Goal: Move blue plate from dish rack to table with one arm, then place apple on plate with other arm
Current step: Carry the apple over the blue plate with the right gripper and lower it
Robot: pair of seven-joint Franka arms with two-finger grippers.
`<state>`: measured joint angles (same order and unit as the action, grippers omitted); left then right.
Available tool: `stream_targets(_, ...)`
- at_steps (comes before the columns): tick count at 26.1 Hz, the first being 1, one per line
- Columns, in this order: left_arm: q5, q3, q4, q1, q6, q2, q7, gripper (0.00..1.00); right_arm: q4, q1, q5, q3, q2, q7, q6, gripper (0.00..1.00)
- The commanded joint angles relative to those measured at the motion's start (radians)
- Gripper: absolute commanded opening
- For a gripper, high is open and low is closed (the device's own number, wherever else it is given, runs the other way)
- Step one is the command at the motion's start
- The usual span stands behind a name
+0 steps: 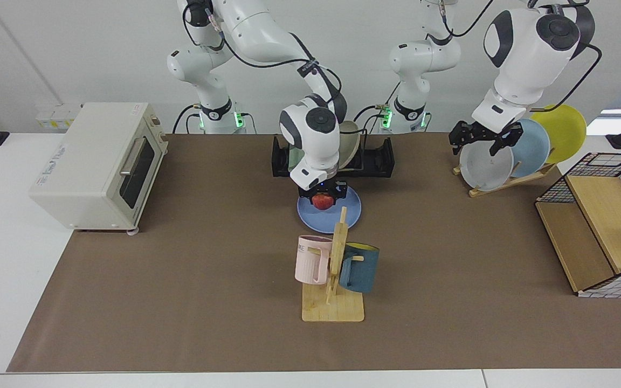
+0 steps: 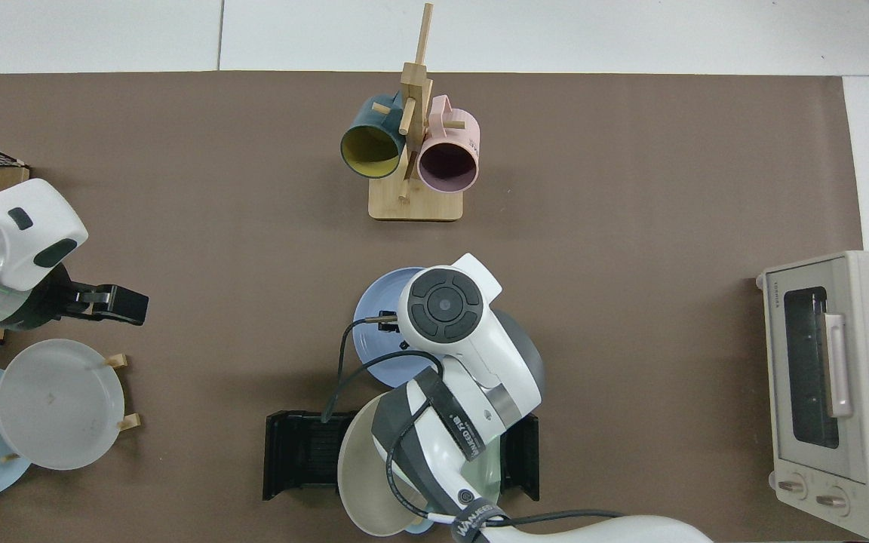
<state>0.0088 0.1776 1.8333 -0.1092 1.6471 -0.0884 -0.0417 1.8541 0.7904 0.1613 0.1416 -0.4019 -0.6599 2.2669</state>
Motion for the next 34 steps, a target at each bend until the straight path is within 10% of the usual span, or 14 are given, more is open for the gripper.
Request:
stream_targets(1, 0.017, -0.004, -0.006, 0.006, -0.012, -0.007, -0.01, 1.0, 0.013, 0.029, 0.037, 0.006, -0.005, -0.03, 0.032, 0.0)
stream_targets(3, 0.017, -0.003, -0.006, 0.005, -0.01, -0.011, -0.01, 1.0, 0.013, 0.03, 0.041, 0.006, -0.008, -0.038, 0.043, 0.24)
stream_targets(5, 0.017, -0.001, -0.006, 0.005, -0.01, -0.011, -0.01, 1.0, 0.017, 0.029, 0.055, 0.006, -0.008, -0.029, 0.046, 1.0)
stream_targets(21, 0.017, -0.001, -0.006, 0.006, -0.007, -0.011, -0.009, 1.0, -0.111, -0.003, 0.024, 0.052, 0.126, 0.112, -0.184, 1.0)
stream_targets(34, 0.019, -0.001, -0.008, 0.005, -0.006, -0.011, -0.007, 1.0, -0.111, -0.21, -0.12, 0.059, 0.291, 0.483, -0.244, 1.0)
